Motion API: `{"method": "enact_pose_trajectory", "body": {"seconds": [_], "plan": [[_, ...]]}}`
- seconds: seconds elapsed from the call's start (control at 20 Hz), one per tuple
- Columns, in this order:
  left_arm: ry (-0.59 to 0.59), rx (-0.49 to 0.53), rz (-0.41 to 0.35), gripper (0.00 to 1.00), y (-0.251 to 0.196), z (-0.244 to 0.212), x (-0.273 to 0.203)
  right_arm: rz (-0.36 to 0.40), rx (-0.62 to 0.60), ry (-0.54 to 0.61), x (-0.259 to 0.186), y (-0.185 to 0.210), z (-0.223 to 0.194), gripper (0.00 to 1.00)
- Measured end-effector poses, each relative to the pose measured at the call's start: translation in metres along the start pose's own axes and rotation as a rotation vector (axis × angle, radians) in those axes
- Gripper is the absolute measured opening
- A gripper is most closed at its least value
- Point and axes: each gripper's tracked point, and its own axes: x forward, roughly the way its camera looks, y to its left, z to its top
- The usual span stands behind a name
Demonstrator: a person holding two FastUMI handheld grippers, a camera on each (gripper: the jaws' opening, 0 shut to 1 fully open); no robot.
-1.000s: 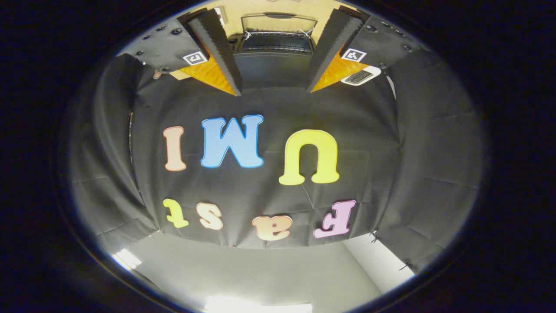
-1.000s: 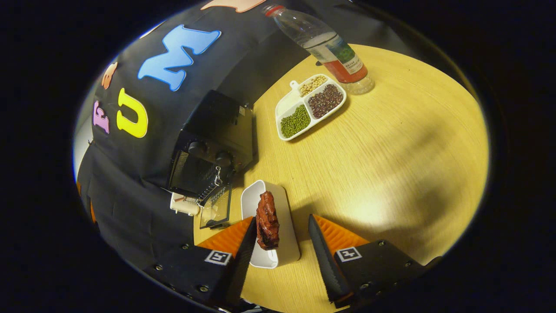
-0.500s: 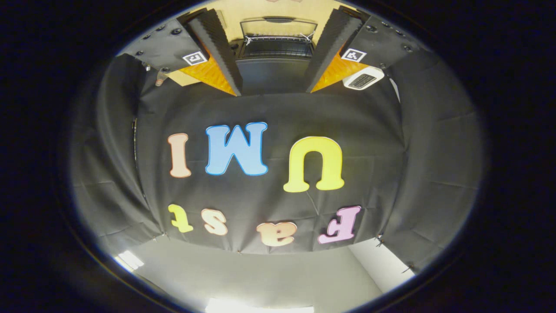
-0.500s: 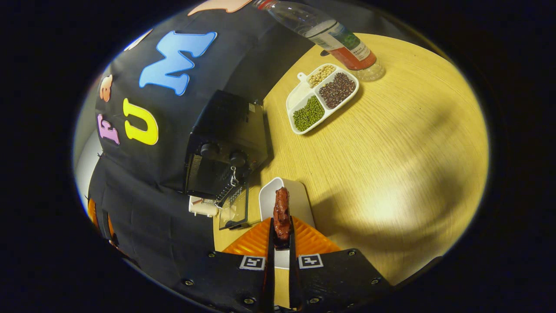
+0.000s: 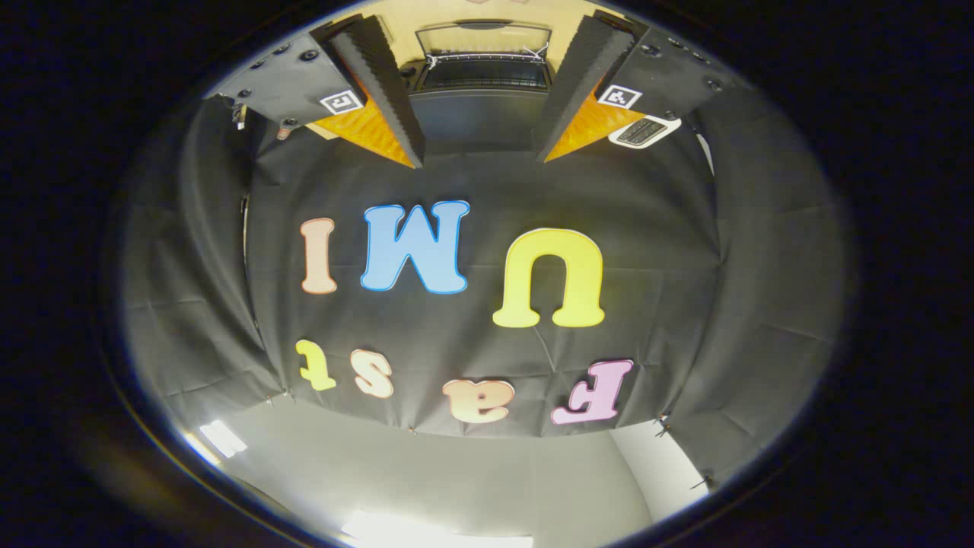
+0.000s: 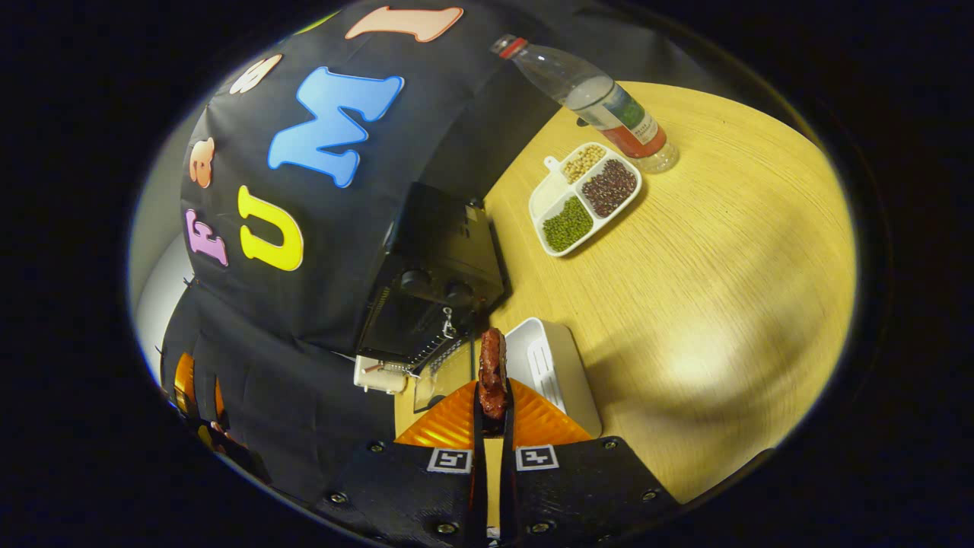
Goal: Open the electric oven with the left hand, put the food in, and close the electric oven.
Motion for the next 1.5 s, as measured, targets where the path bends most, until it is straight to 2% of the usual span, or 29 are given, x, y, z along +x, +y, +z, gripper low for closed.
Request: {"method": "enact_pose_trajectory", "body": {"seconds": [0.05, 0.3, 0.5, 0.65, 0.75, 0.8, 0.85, 0.9, 1.0, 1.05, 1.1, 1.15, 1.2, 1.25, 1.3, 1.35, 1.4, 1.45, 1.5], "plan": [[-0.001, -0.003, -0.003, 0.91, 0.005, 0.000, -0.001, 0.014, -0.004, -0.010, -0.003, 0.009, 0.002, 0.06], [0.004, -0.003, -0.002, 0.91, 0.031, -0.003, 0.000, 0.109, -0.027, -0.034, -0.007, 0.070, 0.002, 0.06], [0.007, -0.015, 0.003, 0.91, 0.054, -0.003, -0.002, 0.175, -0.075, -0.020, 0.018, 0.119, -0.006, 0.06], [0.009, -0.018, -0.003, 0.91, 0.071, -0.006, -0.003, 0.192, -0.101, 0.002, 0.047, 0.139, -0.015, 0.07], [0.007, -0.015, -0.001, 0.94, 0.083, -0.004, -0.006, 0.209, -0.094, 0.006, 0.065, 0.154, -0.019, 0.07], [0.006, -0.014, 0.002, 0.96, 0.090, -0.003, -0.006, 0.210, -0.089, 0.007, 0.075, 0.159, -0.021, 0.07], [0.007, -0.014, 0.003, 0.91, 0.096, -0.004, -0.006, 0.206, -0.085, 0.005, 0.087, 0.162, -0.023, 0.07], [0.011, -0.016, 0.004, 0.96, 0.102, -0.004, -0.006, 0.202, -0.076, 0.002, 0.100, 0.164, -0.026, 0.07], [0.018, -0.019, 0.004, 0.96, 0.113, -0.006, -0.006, 0.192, -0.041, -0.003, 0.125, 0.168, -0.030, 0.07], [0.020, -0.020, 0.007, 0.96, 0.118, -0.005, -0.007, 0.180, -0.018, -0.009, 0.140, 0.167, -0.032, 0.07], [0.020, -0.019, 0.012, 0.92, 0.124, -0.005, -0.007, 0.169, 0.007, -0.016, 0.155, 0.166, -0.033, 0.07], [0.019, -0.016, 0.018, 0.96, 0.131, -0.005, -0.009, 0.154, 0.036, -0.023, 0.169, 0.165, -0.033, 0.07], [0.021, -0.014, 0.024, 0.91, 0.137, -0.007, -0.011, 0.137, 0.069, -0.028, 0.183, 0.164, -0.035, 0.07], [0.029, -0.015, 0.027, 0.91, 0.143, -0.010, -0.012, 0.126, 0.099, -0.036, 0.195, 0.164, -0.034, 0.07], [0.037, -0.014, 0.028, 0.96, 0.148, -0.013, -0.013, 0.111, 0.117, -0.054, 0.208, 0.162, -0.033, 0.07], [0.043, -0.010, 0.031, 0.96, 0.153, -0.015, -0.014, 0.090, 0.129, -0.070, 0.219, 0.159, -0.032, 0.07], [0.049, -0.005, 0.038, 0.92, 0.160, -0.018, -0.013, 0.070, 0.142, -0.082, 0.228, 0.156, -0.033, 0.07], [0.056, -0.001, 0.047, 0.92, 0.168, -0.021, -0.013, 0.060, 0.159, -0.090, 0.236, 0.154, -0.032, 0.07], [0.065, -0.002, 0.053, 1.00, 0.173, -0.024, -0.014, 0.054, 0.177, -0.100, 0.245, 0.154, -0.032, 0.07]]}}
